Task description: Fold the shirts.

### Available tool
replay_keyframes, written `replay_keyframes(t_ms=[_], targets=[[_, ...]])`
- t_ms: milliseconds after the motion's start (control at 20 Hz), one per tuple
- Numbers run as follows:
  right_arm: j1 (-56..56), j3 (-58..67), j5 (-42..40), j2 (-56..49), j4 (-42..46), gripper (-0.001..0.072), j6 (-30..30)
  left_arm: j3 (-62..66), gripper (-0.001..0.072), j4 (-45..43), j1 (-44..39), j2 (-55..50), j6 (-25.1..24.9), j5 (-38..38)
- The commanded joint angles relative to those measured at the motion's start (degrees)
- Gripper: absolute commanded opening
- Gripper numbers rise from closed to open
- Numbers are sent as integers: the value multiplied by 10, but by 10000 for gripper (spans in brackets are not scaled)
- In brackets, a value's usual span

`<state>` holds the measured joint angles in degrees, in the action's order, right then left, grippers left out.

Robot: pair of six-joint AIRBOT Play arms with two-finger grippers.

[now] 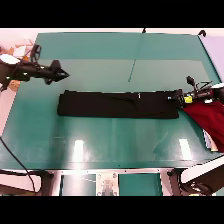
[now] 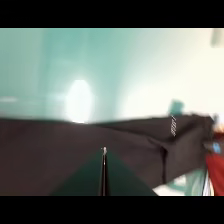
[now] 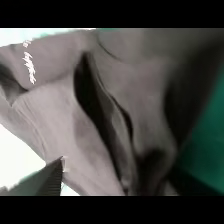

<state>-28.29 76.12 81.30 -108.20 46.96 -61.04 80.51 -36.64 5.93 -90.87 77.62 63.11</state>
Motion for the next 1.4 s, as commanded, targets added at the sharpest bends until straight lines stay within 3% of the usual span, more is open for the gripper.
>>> replay_keyframes(t_ms=[0,50,100,350,600,900,1200,1350], targets=[[18,13,-24,-3,32,232,5,0,25,21,-70,0,-48,-19],[18,21,-19,-3,31,47,4,0,24,21,-93,-1,-58,-28],[18,31,-14,-3,32,16,-5,0,25,21,-115,-1,-65,-39],[38,105,49,18,30,16,-42,1,24,-27,-228,-28,-77,-142],[106,163,93,127,29,15,-68,2,24,-24,-335,-114,-77,-207],[200,230,107,235,29,16,-116,80,24,-23,-393,-193,-76,-208],[278,259,112,256,30,16,-148,117,24,-25,-399,-225,-61,-205],[294,259,112,255,30,16,-158,123,25,-24,-393,-222,-61,-156]])
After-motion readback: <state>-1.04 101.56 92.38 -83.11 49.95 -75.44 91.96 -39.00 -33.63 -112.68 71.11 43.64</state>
